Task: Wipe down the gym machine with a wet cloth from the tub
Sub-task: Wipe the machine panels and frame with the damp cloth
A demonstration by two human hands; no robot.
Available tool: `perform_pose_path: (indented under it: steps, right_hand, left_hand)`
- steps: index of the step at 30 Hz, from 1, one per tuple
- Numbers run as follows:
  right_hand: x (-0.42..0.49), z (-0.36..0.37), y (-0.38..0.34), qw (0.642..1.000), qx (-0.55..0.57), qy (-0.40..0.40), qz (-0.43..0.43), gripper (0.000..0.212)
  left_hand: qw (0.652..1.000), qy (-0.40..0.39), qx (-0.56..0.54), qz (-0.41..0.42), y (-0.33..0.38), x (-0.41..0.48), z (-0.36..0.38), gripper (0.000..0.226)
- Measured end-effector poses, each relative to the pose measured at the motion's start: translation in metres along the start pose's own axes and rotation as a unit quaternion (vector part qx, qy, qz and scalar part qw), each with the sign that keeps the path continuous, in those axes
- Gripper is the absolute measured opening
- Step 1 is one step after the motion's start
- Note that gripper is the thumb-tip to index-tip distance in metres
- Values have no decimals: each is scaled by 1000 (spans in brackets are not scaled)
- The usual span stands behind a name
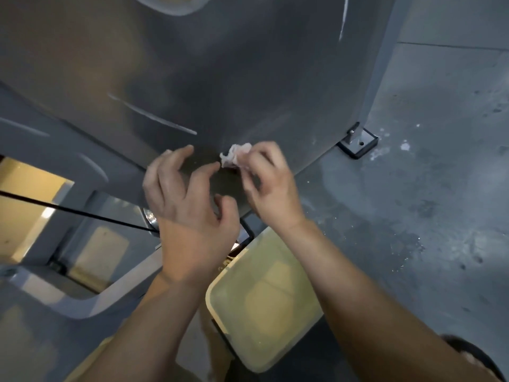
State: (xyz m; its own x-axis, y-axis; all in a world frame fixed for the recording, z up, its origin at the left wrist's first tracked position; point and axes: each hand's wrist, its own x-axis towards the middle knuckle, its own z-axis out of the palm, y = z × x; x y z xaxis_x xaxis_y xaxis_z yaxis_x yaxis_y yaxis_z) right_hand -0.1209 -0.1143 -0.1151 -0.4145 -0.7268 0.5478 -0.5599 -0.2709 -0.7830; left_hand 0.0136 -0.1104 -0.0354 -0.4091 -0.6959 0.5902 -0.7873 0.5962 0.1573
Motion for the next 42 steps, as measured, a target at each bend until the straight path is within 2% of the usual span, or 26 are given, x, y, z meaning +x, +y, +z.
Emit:
perform_pose_path:
  steps: [1, 4, 6, 7, 10, 11, 12, 15, 17, 19, 22, 23, 24, 25, 28, 30, 31, 33, 35, 36, 37, 40, 42]
  right_hand:
    - [6, -5, 4, 1000, -9, 8, -9, 6]
    - [37, -22, 10, 985, -31, 159, 56, 3]
    - [43, -17, 4, 975, -18, 208, 74, 4]
    - [37, -9, 1, 982, -9, 183, 56, 5]
    - [4, 9, -4, 999, 0, 10, -37, 12]
    - [1, 7, 0, 999, -17, -15, -45, 11]
    - [5, 2, 7, 999, -32, -2, -35, 10]
    - [43, -25, 16, 981, -54, 177, 62, 10]
    - [62, -31, 15, 963, -47, 244, 100, 14]
    - [51, -15, 6, 975, -27, 214, 59, 15]
    - [4, 10, -5, 998, -27, 40, -43, 21]
    - [-3, 9, -1, 997, -46, -3, -60, 19]
    - [-1, 5, 5, 996, -55, -13, -65, 16]
    - [8, -3, 11, 997, -59, 17, -54, 13]
    - [48, -24, 13, 978, -60, 196, 49, 13]
    - [58, -17, 5, 973, -46, 221, 58, 15]
    - [51, -9, 0, 981, -38, 187, 37, 16]
    - [21, 10, -6, 998, -22, 48, -32, 24]
    - [-8, 13, -2, 993, -49, -79, -74, 27]
    - [-10, 8, 0, 991, -66, -90, -75, 25]
    - [-4, 2, 1, 993, -70, -59, -71, 25]
    - [34, -13, -7, 991, -42, 126, -5, 29]
    - [51, -11, -22, 986, -23, 162, 21, 33]
  left_hand:
    - [1000, -11, 3, 0, -1, -1, -2, 39]
    - [999, -49, 8, -6, -2, -3, -4, 47]
    - [998, -62, 17, -3, -4, -4, -4, 51]
    - [998, -65, 20, 0, -5, -5, -4, 53]
    - [998, -62, 26, 1, -8, -4, -3, 56]
    - [998, -59, 26, 0, -8, -4, -2, 56]
    - [998, -54, 25, 0, -7, -3, -2, 56]
    - [998, -51, 28, 6, -6, -4, 1, 56]
    - [998, -55, 37, 12, -8, -6, 2, 57]
    - [997, -62, 41, 20, -11, -7, 2, 60]
    - [996, -67, 48, 19, -13, -7, 1, 63]
    - [996, -67, 49, 16, -12, -7, 0, 63]
    - [996, -68, 47, 14, -11, -7, 0, 63]
    - [997, -69, 45, 13, -10, -6, 0, 64]
    - [995, -76, 56, 22, -12, -8, 0, 66]
    - [994, -81, 67, 31, -14, -9, 1, 68]
    - [993, -84, 72, 34, -15, -10, 1, 68]
    - [993, -82, 75, 32, -15, -10, 0, 68]
    - [994, -81, 67, 24, -13, -10, 0, 66]
    - [994, -84, 64, 20, -11, -10, -1, 66]
    - [994, -87, 65, 16, -8, -11, -2, 67]
    - [992, -103, 67, 2, -1, -11, -8, 68]
    - [992, -108, 66, -9, 0, -9, -14, 67]
